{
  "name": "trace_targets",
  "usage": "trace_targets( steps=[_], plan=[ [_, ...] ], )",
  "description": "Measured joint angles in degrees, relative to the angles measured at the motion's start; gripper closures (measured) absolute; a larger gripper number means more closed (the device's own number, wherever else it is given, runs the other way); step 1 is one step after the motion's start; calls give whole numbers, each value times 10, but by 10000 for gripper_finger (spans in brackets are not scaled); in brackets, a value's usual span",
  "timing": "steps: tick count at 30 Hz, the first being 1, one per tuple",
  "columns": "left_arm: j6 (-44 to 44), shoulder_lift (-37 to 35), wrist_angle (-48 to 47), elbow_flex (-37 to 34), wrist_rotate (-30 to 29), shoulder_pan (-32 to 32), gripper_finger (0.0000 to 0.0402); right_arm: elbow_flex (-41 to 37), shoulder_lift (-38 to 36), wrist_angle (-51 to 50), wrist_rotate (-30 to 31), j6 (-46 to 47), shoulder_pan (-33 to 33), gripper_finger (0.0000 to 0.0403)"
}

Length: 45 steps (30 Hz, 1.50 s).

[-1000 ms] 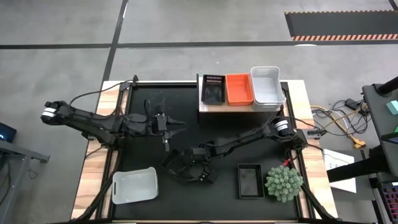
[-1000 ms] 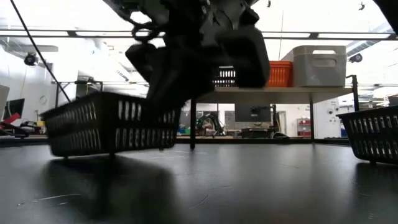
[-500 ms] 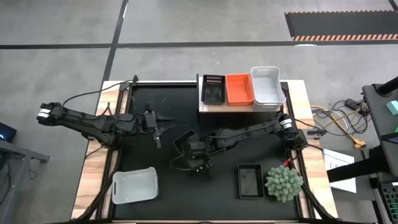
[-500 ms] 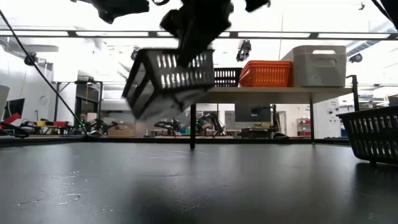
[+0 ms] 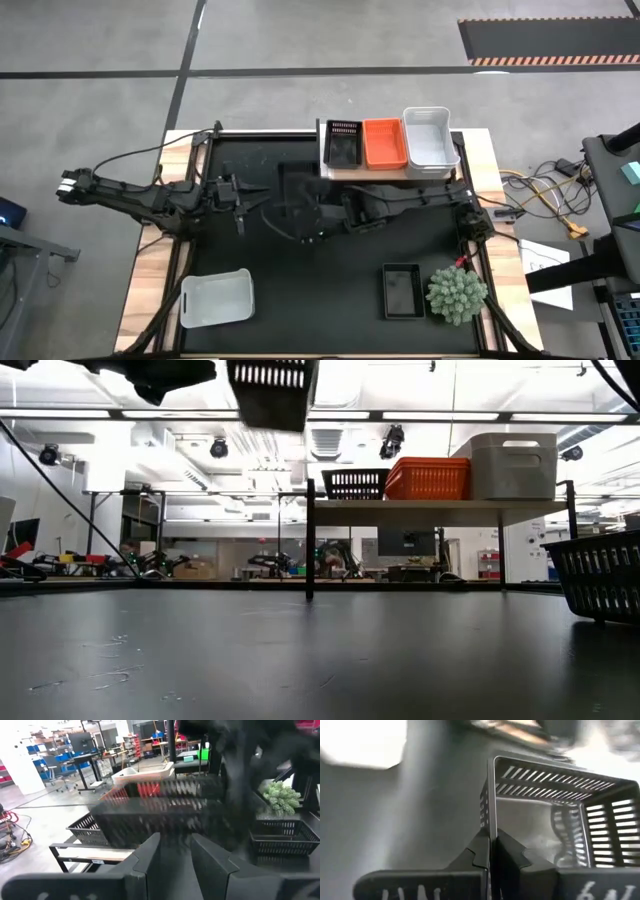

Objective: Stack baskets on shelf by color
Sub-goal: Stack the left black basket on the black basket on the shelf

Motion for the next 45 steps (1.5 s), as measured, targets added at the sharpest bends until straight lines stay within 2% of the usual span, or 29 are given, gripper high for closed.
trace_targets(
  steps=[2,9,14,16,21,24,32,45],
  plan=[
    [0,3,0,0,0,0,311,1,-10,6,30,4,-7,394],
    [5,16,-1,0,0,0,311,-1,-34,2,28,19,-67,394],
    [6,15,3,0,0,0,311,-1,-39,-44,21,-24,-127,394],
    [6,14,8,0,0,0,311,-1,-39,-78,0,-38,-156,394],
    [6,14,8,0,0,0,311,-1,-39,-129,-116,-36,-227,394],
    [6,14,8,1,0,0,311,-2,-39,-132,-145,-43,-255,394],
    [6,14,10,1,0,0,311,-4,-39,-149,-186,-81,-284,394],
    [6,18,12,1,0,0,311,-9,-39,-158,-184,-81,-285,394]
  ],
)
